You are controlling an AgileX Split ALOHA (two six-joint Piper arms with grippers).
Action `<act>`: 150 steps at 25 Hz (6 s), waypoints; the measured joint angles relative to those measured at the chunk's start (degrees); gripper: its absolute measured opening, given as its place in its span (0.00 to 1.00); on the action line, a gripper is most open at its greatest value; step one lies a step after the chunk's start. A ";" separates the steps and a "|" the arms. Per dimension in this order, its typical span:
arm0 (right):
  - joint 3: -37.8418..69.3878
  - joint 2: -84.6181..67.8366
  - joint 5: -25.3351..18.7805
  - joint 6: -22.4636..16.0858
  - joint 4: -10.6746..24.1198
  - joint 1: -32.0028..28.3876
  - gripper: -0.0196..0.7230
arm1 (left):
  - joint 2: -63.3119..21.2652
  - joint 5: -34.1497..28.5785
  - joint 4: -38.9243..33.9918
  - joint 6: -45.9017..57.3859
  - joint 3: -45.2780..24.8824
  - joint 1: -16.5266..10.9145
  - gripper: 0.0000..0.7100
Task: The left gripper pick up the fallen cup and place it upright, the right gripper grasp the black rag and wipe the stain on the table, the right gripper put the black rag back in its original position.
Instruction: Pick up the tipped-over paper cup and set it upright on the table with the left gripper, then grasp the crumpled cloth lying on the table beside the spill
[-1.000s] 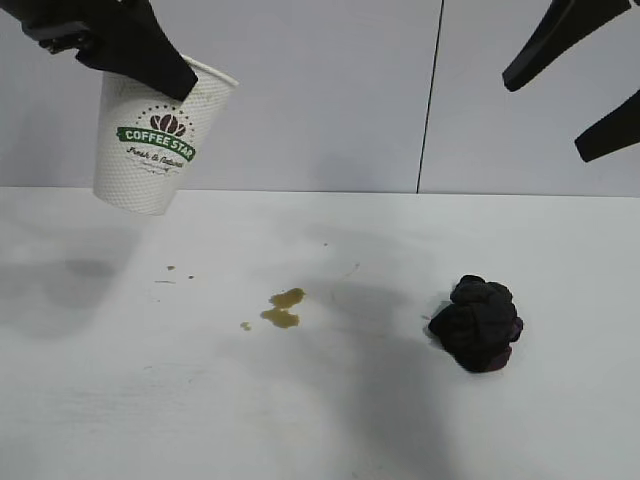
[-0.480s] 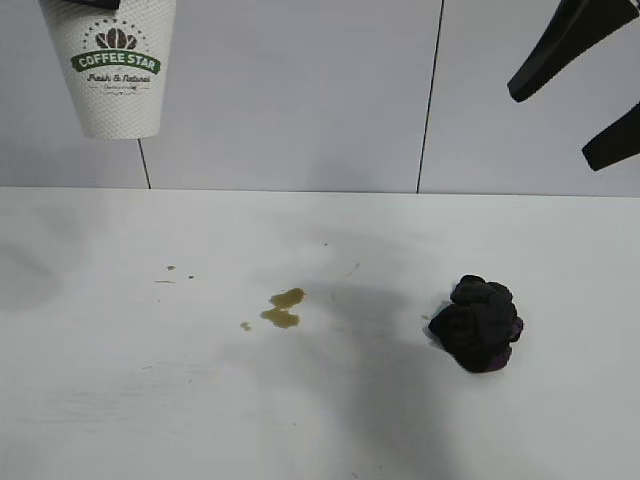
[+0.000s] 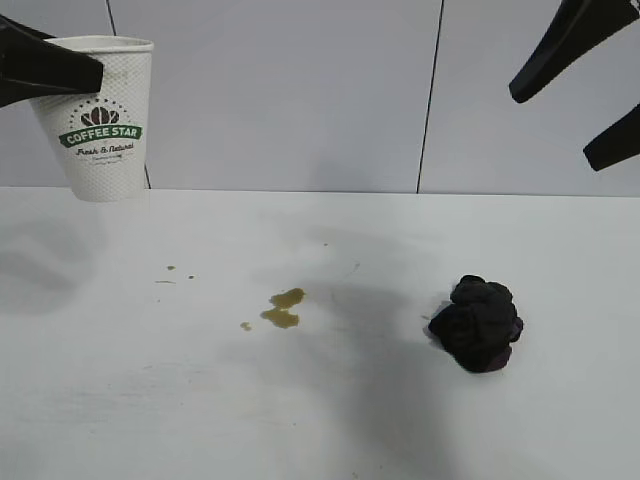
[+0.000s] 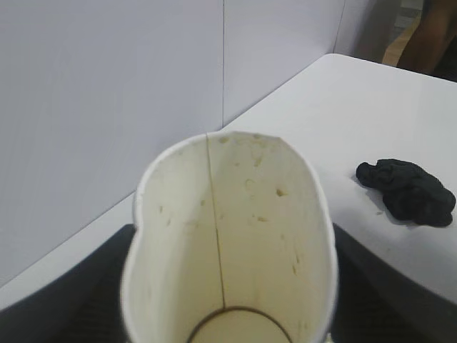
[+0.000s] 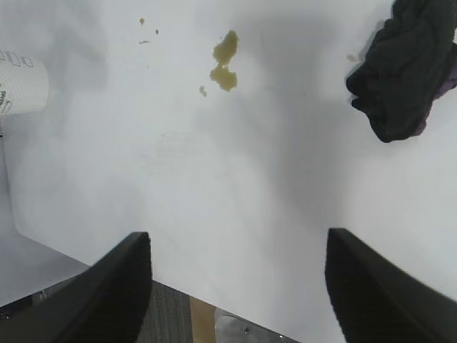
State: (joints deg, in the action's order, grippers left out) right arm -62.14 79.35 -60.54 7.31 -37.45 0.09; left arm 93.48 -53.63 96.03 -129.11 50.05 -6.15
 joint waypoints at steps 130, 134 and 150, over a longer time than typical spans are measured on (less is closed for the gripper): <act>0.00 0.00 3.76 0.02 2.11 0.00 0.67 | -36.93 44.90 -44.61 82.05 0.00 -16.73 0.64; 0.00 0.00 3.76 0.93 2.11 0.00 0.67 | -43.62 33.35 -44.72 82.05 -0.19 -16.73 0.64; 0.00 0.00 3.49 2.01 2.11 0.00 0.67 | -79.97 -3.09 -63.91 86.10 -4.50 -11.54 0.64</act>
State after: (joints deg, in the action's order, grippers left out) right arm -62.14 79.35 -57.05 9.31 -35.34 0.09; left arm 13.51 -56.72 32.13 -43.02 45.56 -17.68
